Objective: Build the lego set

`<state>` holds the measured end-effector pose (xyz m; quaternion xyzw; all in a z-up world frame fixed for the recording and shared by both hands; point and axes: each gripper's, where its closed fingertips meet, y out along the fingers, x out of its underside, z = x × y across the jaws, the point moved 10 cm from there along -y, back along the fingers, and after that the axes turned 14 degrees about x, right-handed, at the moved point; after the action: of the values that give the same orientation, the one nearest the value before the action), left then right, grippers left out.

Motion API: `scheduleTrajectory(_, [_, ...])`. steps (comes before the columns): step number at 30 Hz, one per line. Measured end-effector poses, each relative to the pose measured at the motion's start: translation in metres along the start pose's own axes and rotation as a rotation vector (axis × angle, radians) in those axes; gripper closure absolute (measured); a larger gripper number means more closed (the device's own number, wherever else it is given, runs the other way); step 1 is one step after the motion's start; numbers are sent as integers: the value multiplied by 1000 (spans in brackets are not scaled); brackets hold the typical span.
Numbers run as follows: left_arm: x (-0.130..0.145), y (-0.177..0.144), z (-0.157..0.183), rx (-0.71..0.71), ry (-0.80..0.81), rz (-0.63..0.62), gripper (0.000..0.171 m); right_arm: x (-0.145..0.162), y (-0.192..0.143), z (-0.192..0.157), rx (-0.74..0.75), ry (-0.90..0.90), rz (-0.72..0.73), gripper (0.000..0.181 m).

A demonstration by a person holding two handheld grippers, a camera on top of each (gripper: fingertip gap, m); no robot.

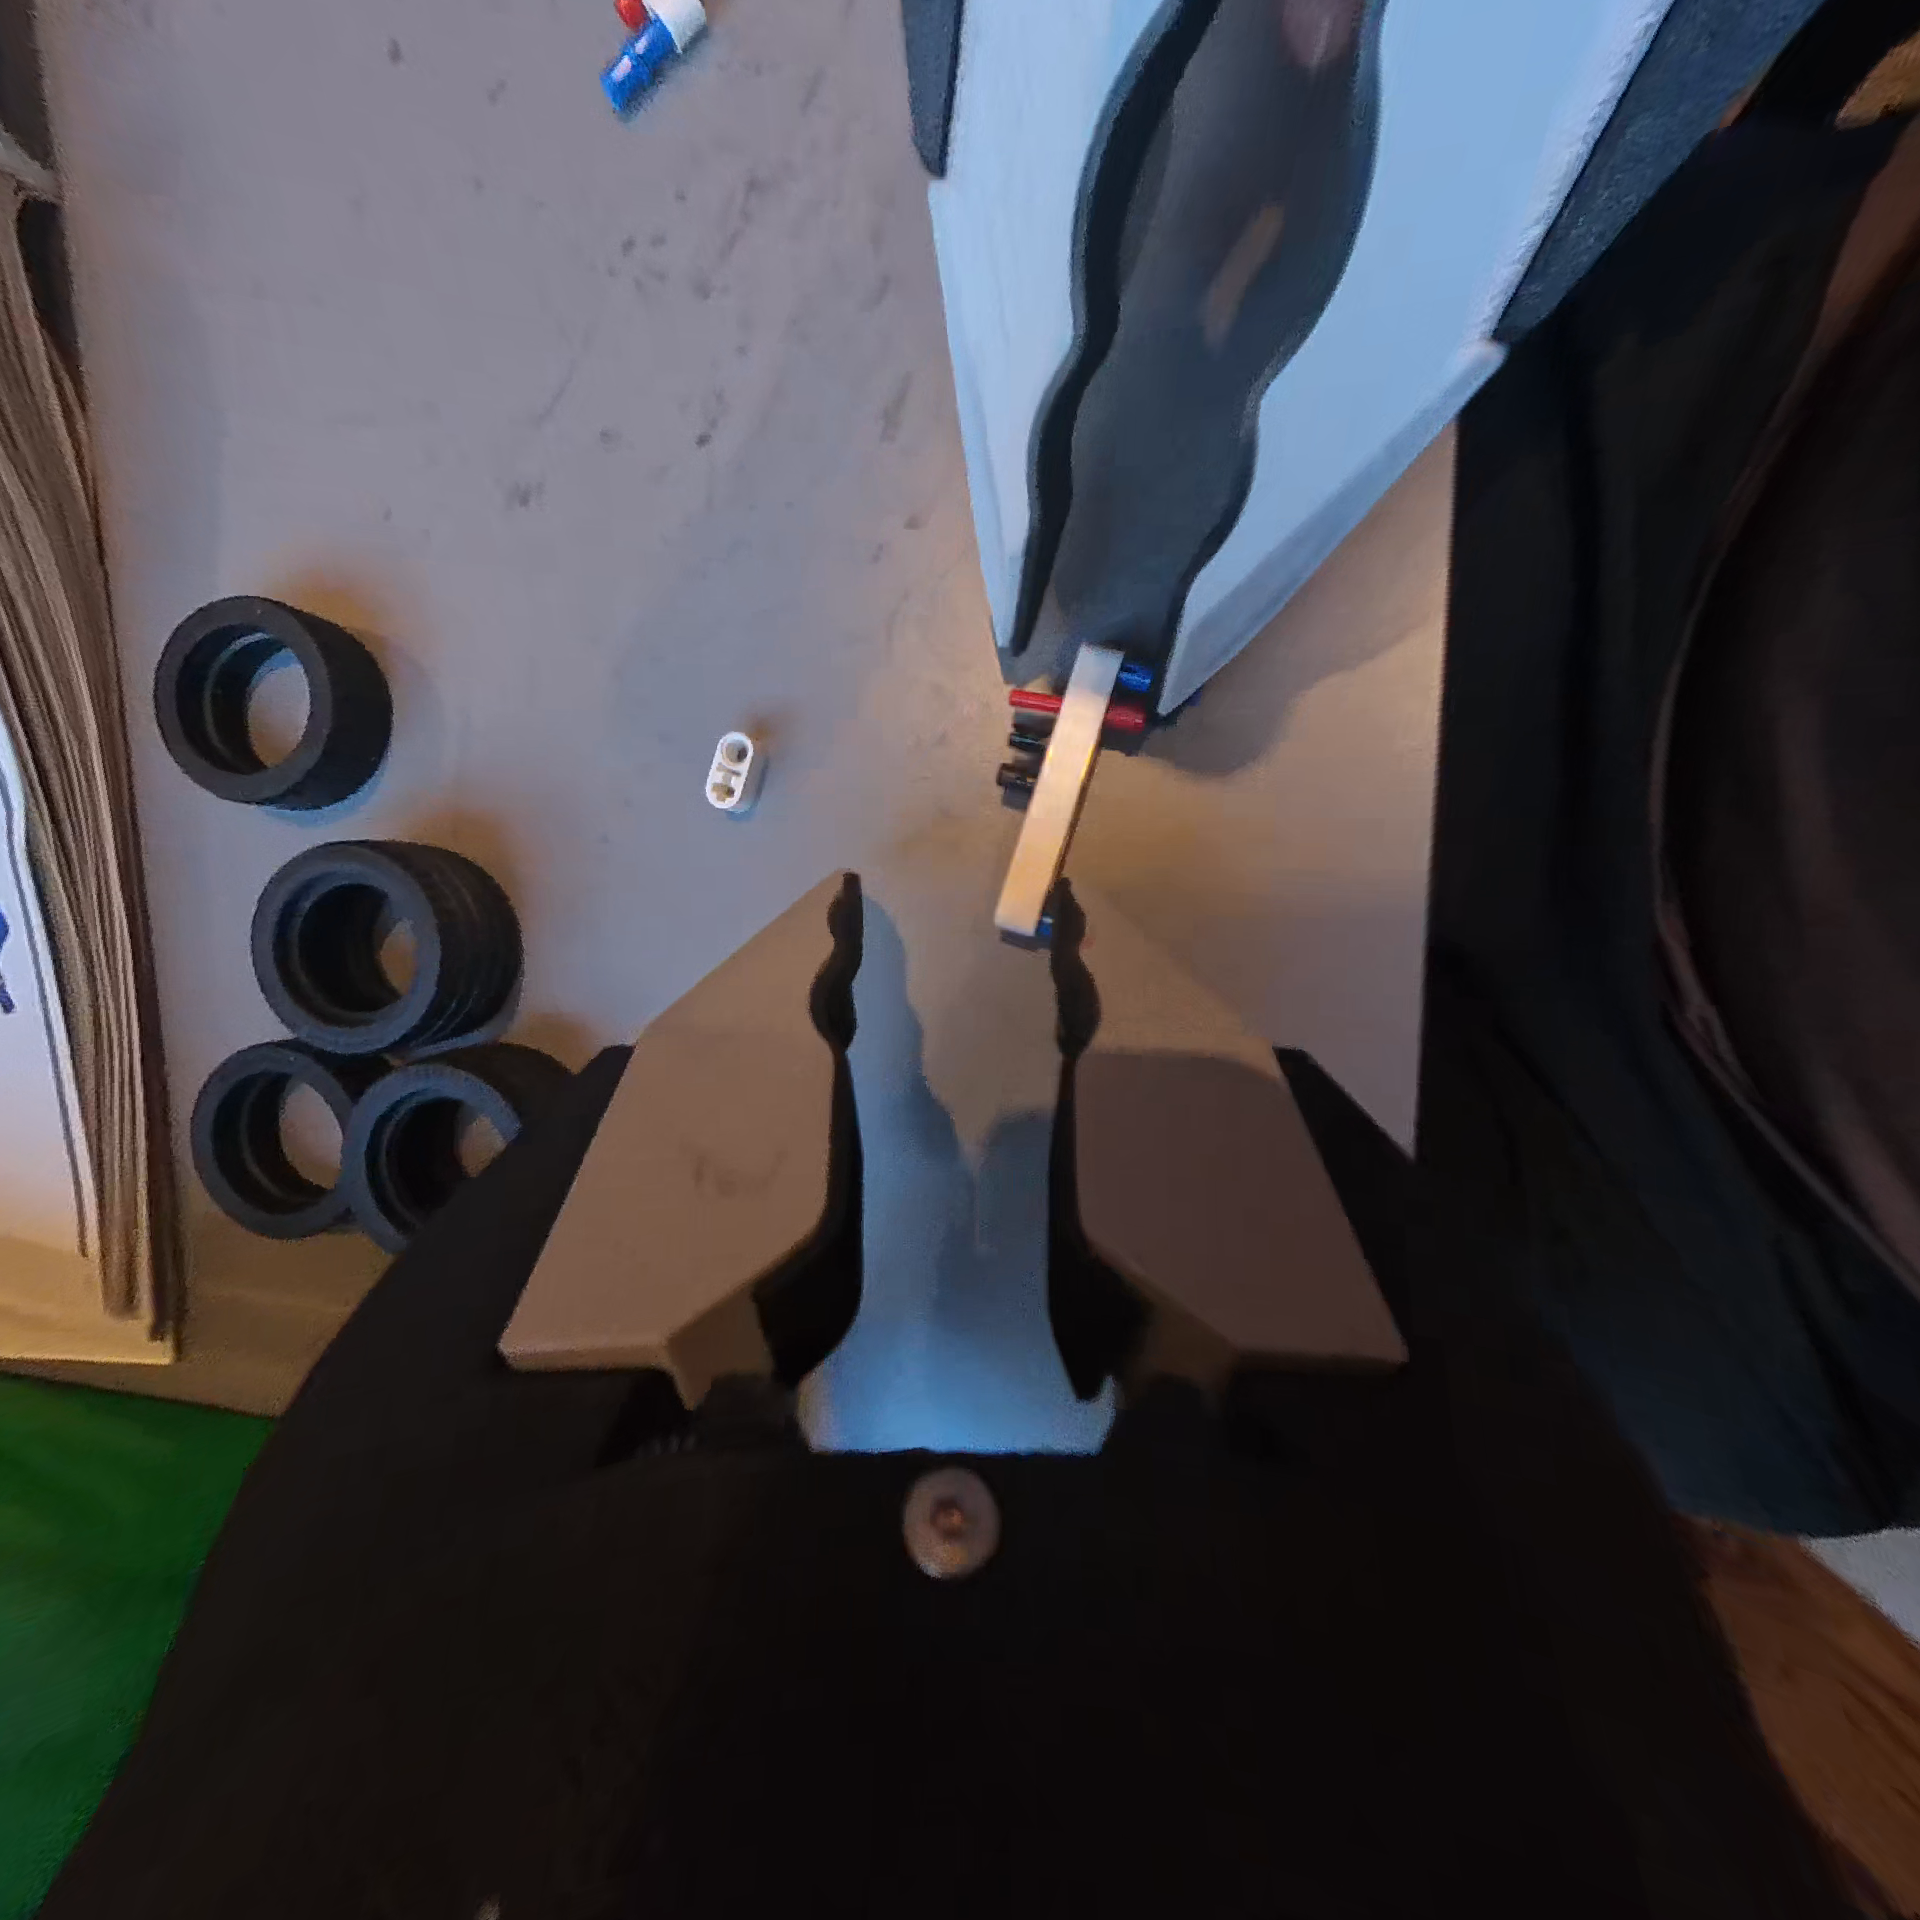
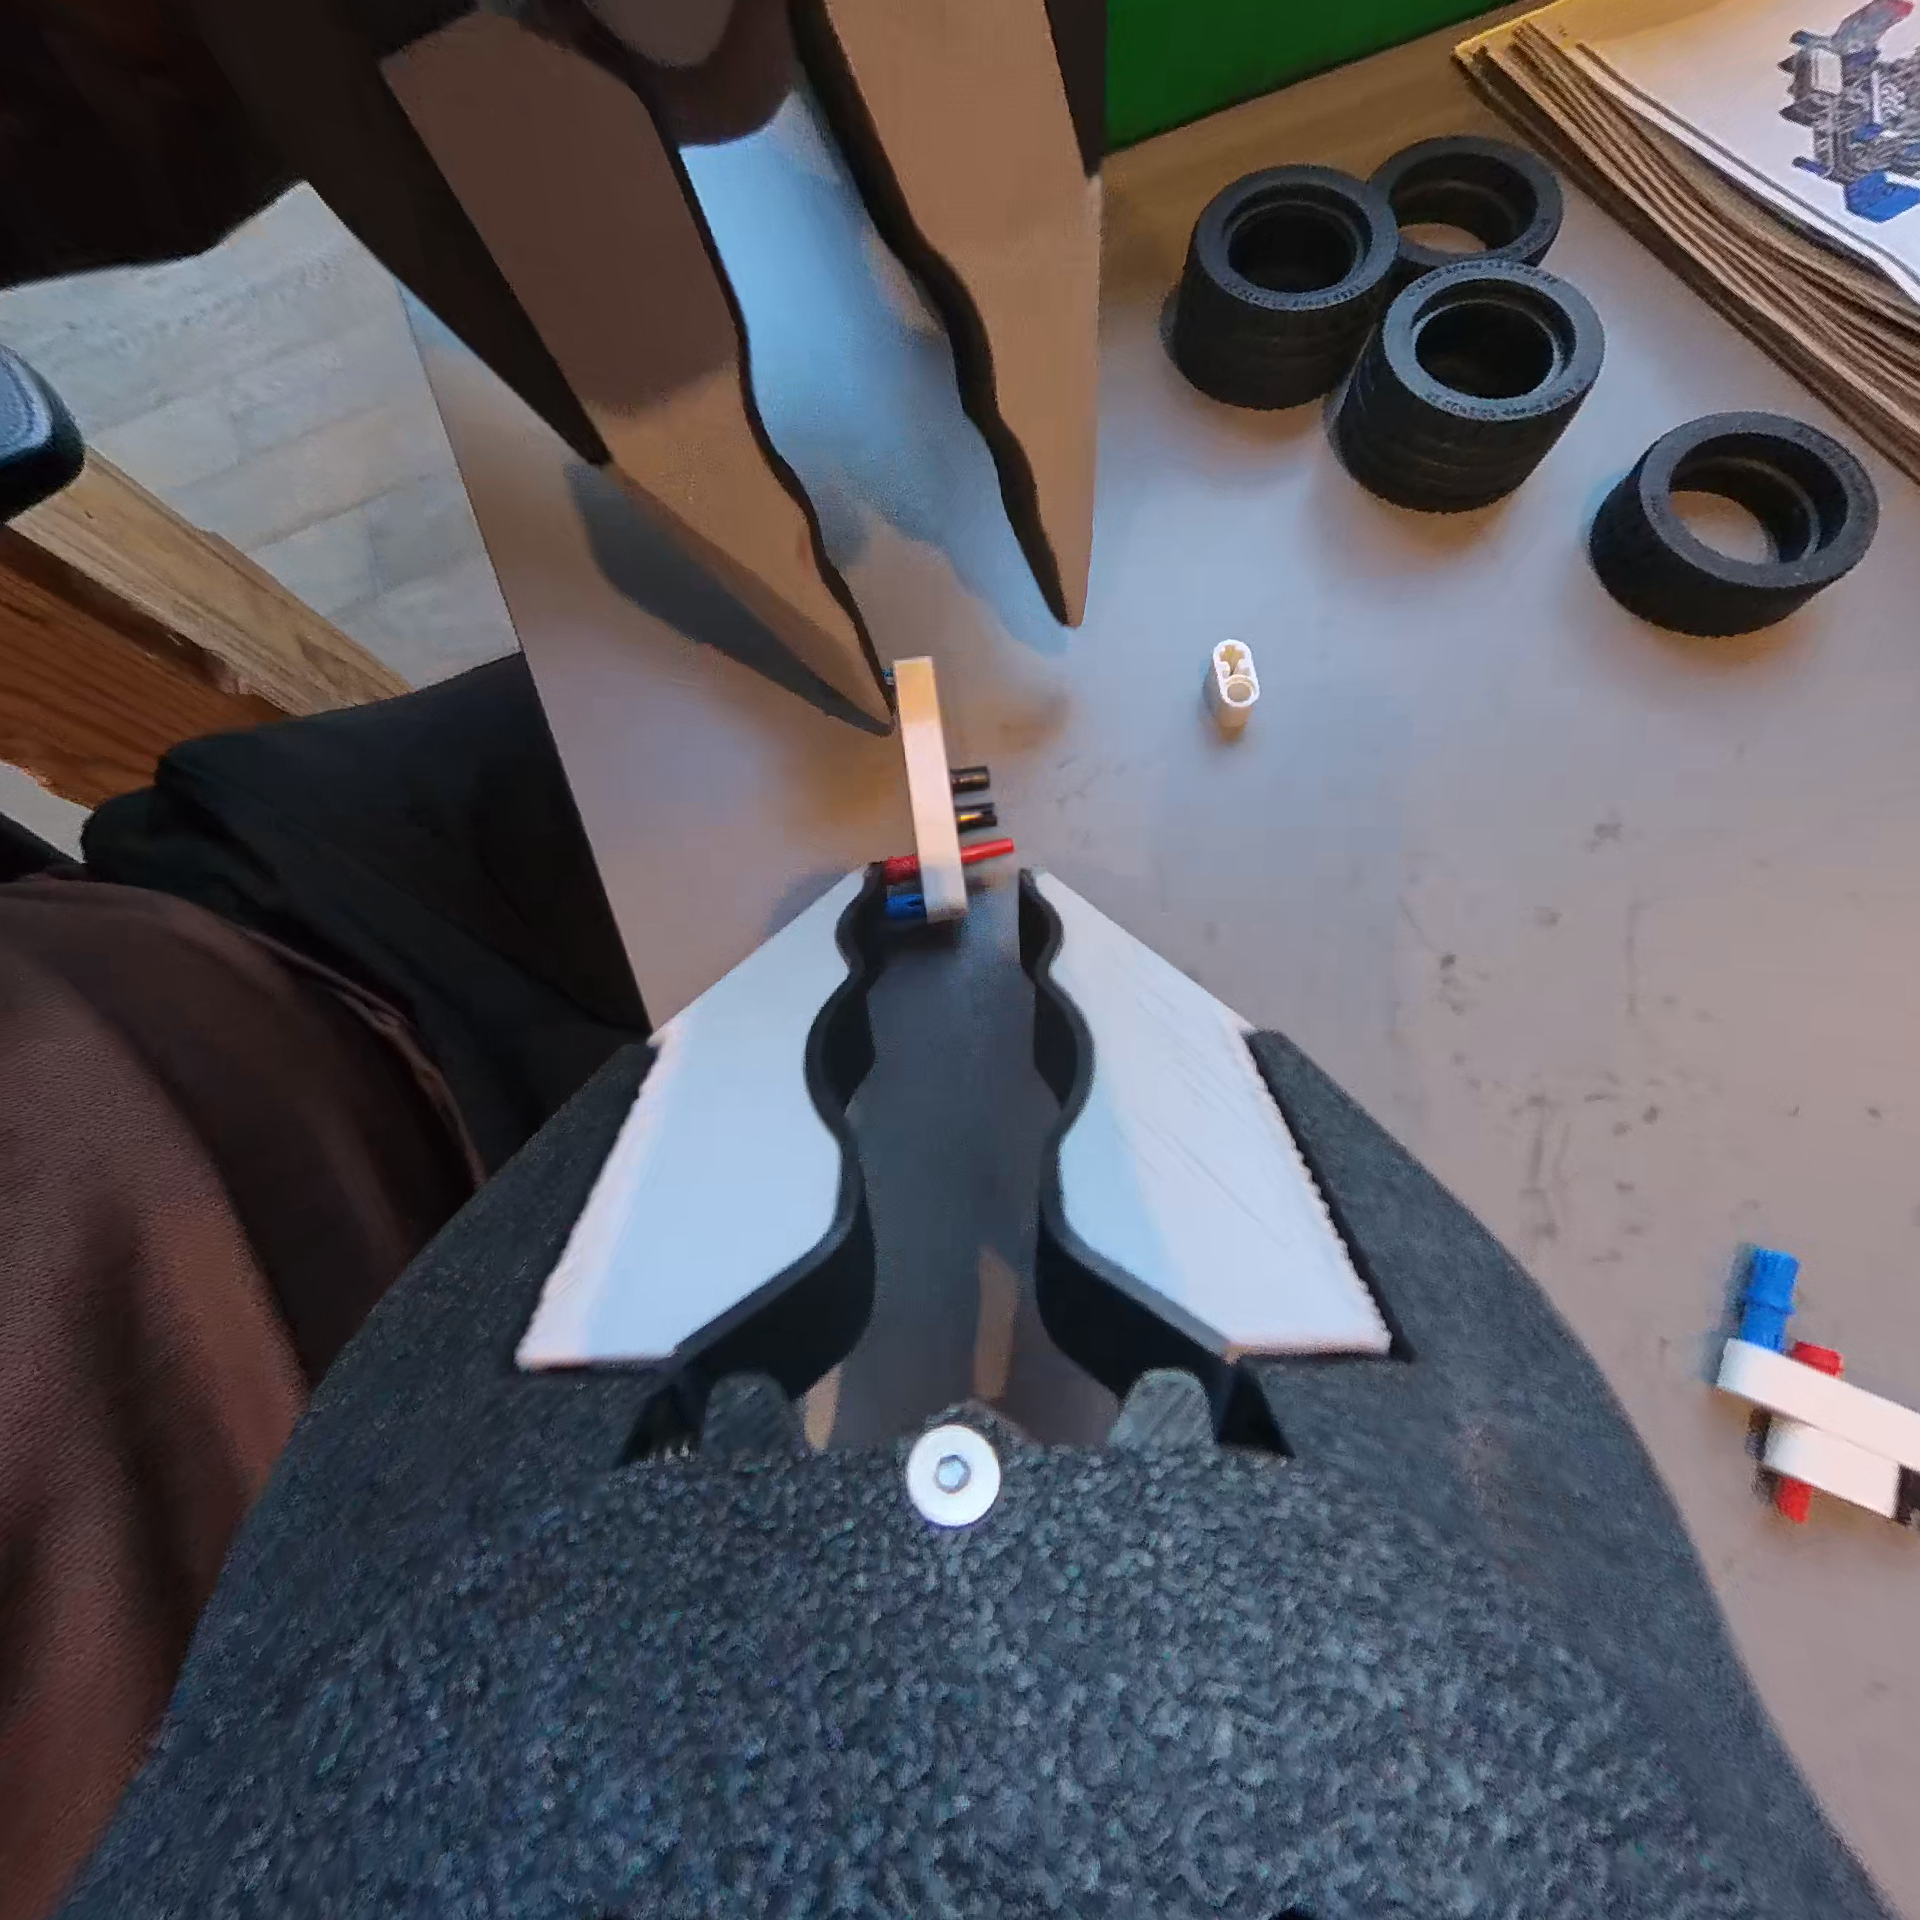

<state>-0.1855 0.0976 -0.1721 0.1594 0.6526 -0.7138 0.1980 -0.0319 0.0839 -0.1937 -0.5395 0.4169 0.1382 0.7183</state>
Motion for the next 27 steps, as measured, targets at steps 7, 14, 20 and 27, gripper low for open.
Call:
scheduleTrajectory(7, [7,-11,9,-43,-76,108,146,4,-6,2,-46,23,5,152])
scheduleTrajectory(14, [15,-5,6,-29,-138,95,146,5,-3,5,-46,39,-16,157])
scheduleTrajectory(20, [5,-2,22,73,-114,132,146,4,-5,3,-84,23,-1,157])
scheduleTrajectory(27, [0,15,20,75,-111,60,157,4,-4,-2,-76,-105,-23,156])
